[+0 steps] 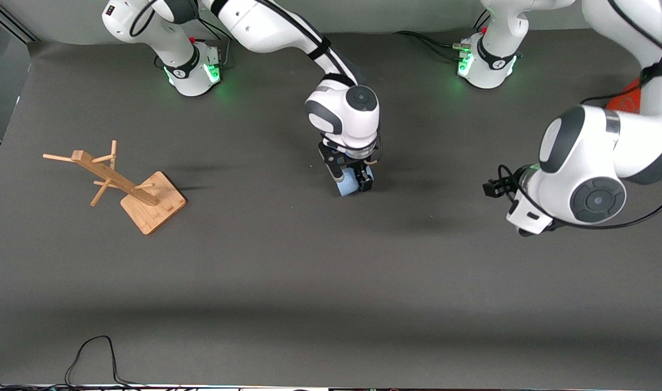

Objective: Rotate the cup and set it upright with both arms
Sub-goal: 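Lower the cup onto the table while the left gripper approaches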

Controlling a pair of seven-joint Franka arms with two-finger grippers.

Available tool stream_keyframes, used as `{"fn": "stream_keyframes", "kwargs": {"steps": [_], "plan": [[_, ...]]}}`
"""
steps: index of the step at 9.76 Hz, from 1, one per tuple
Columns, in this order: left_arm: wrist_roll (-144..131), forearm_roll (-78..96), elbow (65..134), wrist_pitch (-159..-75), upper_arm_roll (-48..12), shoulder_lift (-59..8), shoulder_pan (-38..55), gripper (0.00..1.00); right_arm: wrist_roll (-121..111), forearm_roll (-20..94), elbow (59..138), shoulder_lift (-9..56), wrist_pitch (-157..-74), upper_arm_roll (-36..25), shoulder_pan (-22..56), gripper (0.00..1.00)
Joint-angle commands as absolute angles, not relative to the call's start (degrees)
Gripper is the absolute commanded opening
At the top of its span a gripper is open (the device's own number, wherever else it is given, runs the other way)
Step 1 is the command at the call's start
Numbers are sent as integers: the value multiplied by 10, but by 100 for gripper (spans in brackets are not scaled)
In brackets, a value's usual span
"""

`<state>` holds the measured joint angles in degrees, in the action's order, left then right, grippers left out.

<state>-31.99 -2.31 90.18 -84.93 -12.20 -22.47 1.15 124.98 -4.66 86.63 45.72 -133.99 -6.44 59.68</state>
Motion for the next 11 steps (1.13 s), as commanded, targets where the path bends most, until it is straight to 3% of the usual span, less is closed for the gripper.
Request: {"fn": "stream_keyframes", "kwargs": {"steps": [1,2,4,8,9,11], "plan": [[-365,-13,889,-869,-121,-248,16,100,1266,-41,834,483,-1337,-67,599,59],[-368,-11,888,-865,-122,-246,17,100,1265,-30,831,481,-1337,-67,595,76],[-412,-8,868,-857,-129,-243,25,100,1264,-25,812,479,-1337,-68,592,89],[-555,31,830,-863,-143,-250,67,100,1261,-25,789,456,-1305,-70,590,93],[-595,34,826,-870,-143,-257,86,100,1254,-25,789,427,-1269,-71,582,98],[-690,55,747,-875,-144,-319,101,100,1180,-25,794,356,-1173,-71,556,100]]}}
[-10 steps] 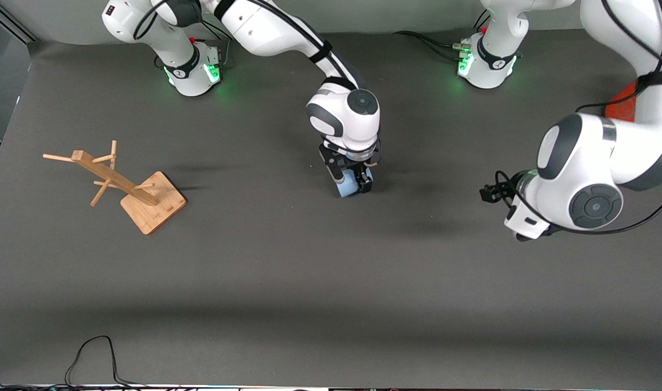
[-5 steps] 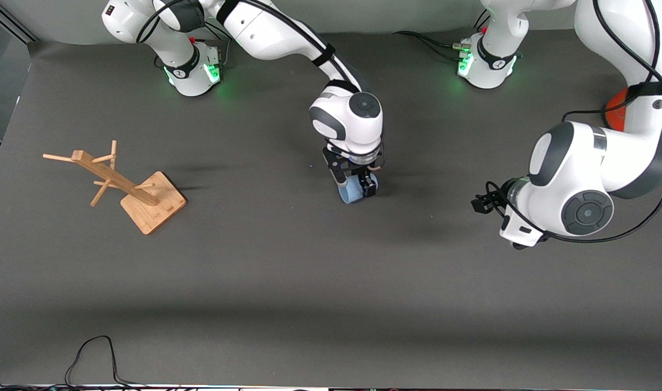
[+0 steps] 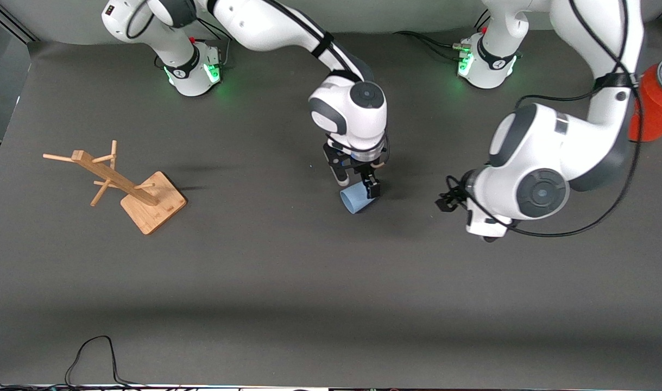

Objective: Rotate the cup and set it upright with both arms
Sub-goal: 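Lower the cup onto the table while the left gripper approaches, then open the right gripper and withdraw it toward the wooden stand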

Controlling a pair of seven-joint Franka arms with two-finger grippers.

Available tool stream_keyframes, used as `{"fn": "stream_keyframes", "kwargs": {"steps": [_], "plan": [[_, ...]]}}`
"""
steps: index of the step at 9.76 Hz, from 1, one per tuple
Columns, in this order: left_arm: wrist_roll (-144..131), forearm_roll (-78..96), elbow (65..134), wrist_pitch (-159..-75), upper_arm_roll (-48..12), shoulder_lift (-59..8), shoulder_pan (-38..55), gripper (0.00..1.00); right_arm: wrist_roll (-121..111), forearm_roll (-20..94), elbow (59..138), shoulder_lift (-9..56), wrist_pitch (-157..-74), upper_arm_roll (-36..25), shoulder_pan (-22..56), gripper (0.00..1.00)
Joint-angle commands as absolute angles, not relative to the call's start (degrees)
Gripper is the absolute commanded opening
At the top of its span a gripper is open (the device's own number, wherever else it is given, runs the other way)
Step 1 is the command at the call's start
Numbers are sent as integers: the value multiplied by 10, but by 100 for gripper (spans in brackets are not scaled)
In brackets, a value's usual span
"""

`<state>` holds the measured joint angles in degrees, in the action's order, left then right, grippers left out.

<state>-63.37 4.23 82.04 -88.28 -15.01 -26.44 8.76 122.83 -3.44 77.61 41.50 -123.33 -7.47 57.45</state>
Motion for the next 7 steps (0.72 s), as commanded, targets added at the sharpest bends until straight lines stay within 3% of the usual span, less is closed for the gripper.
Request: {"fn": "stream_keyframes", "kwargs": {"steps": [1,2,7], "plan": [[-724,55,697,-875,-144,-358,113,100,1141,-23,795,326,-1133,-71,537,100],[-732,55,664,-884,-144,-388,121,100,1103,-23,797,298,-1097,-72,520,100],[-734,-24,654,-960,-139,-462,272,100,673,-23,798,152,-889,-72,373,100]]}}
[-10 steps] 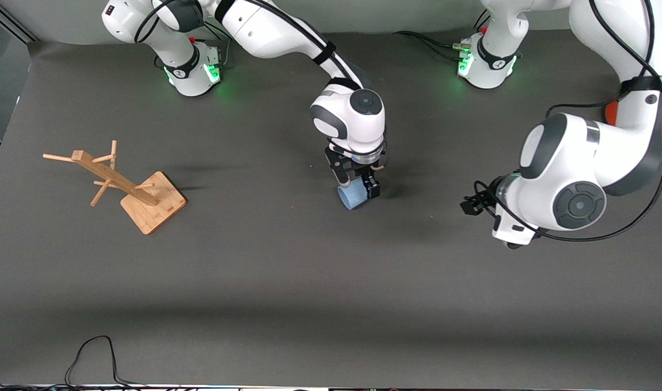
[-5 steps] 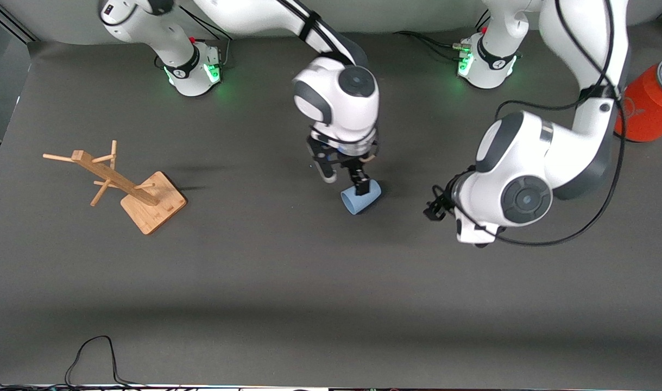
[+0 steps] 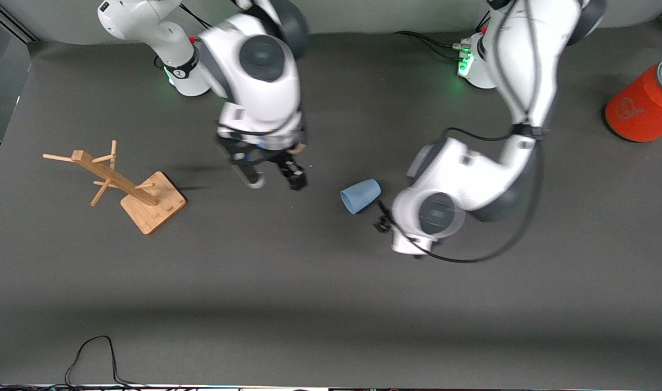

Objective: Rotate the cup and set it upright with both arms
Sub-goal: 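Open the right gripper and withdraw it toward the wooden stand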

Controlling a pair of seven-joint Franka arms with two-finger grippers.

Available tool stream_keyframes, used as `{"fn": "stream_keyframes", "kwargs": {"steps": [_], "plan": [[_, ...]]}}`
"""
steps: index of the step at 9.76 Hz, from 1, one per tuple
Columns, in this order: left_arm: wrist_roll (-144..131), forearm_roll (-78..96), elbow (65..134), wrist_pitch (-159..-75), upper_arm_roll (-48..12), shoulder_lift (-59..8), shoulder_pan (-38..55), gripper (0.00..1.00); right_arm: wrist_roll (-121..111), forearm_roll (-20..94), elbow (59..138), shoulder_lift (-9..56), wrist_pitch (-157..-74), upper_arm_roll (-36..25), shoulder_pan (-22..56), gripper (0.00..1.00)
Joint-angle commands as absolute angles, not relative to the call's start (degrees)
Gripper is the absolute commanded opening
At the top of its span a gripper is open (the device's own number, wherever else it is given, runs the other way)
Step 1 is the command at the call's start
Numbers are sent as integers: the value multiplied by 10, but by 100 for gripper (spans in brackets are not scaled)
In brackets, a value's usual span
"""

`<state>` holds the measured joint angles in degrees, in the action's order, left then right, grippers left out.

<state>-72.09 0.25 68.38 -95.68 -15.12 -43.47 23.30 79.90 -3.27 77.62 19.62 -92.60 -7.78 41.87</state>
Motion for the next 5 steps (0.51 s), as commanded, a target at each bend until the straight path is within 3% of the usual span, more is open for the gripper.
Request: {"fn": "stream_keyframes", "kwargs": {"steps": [1,5], "plan": [[-760,-47,653,-976,-138,-477,292,100,567,-24,798,133,-859,-72,340,100],[-816,-89,653,-984,-136,-512,335,100,238,-31,843,53,-835,-72,204,100]]}}
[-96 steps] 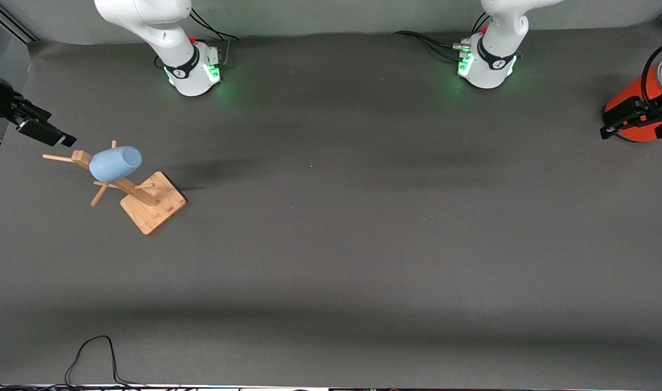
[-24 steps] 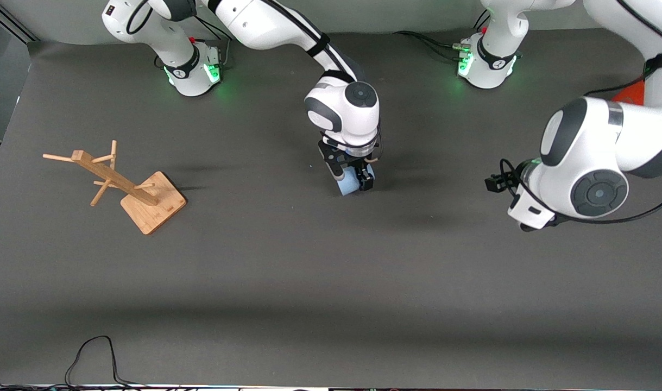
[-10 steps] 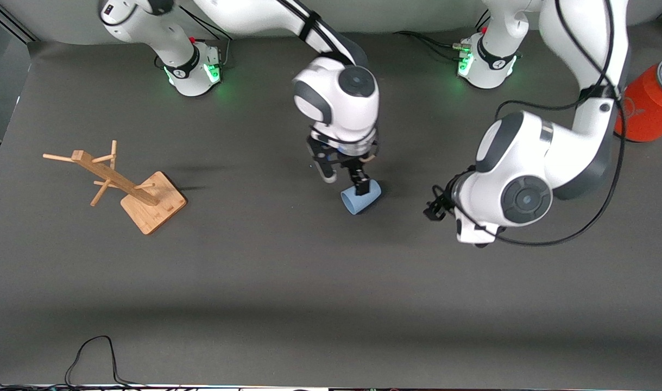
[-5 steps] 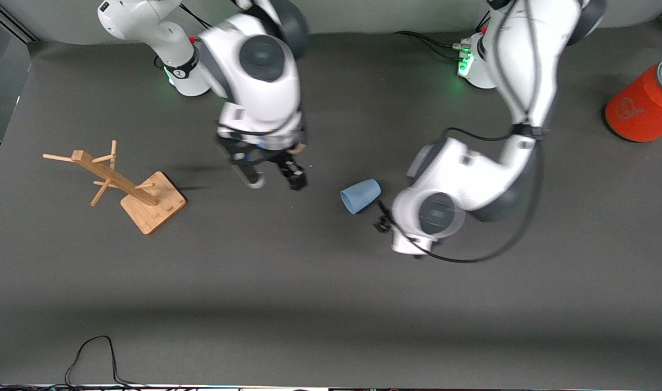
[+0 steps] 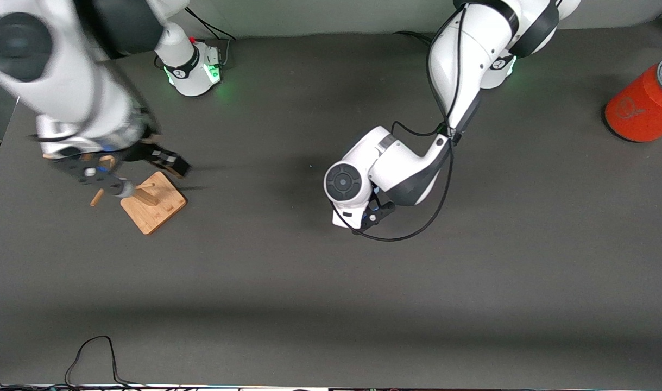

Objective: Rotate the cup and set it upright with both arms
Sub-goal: 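Open the right gripper and withdraw it toward the wooden stand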

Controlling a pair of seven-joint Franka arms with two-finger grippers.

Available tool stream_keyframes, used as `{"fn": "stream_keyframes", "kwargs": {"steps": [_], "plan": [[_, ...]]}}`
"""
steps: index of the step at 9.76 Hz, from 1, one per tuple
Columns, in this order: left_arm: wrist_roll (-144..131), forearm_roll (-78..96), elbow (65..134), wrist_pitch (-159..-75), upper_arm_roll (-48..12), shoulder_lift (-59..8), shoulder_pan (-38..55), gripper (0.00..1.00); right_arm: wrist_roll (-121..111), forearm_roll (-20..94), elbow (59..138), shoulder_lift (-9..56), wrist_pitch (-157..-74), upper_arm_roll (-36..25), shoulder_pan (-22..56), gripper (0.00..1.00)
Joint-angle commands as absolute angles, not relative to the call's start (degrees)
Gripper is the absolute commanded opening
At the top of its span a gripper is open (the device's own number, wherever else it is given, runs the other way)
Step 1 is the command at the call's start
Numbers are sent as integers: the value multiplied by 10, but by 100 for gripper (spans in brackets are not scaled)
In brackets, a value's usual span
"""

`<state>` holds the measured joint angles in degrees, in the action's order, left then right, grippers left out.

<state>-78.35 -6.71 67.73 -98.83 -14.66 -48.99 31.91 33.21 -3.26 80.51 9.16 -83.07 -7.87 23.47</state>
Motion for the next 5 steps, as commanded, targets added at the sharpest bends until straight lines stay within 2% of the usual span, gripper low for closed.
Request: {"fn": "stream_keyframes", "kwargs": {"steps": [1,2,5], "plan": [[-830,-97,650,-988,-135,-519,344,100,161,-31,855,38,-834,-72,173,100],[-831,-97,649,-986,-134,-520,350,98,110,-32,874,20,-837,-71,144,100],[-860,-94,650,-965,-135,-530,366,51,17,-46,896,4,-851,-92,118,100]]}}
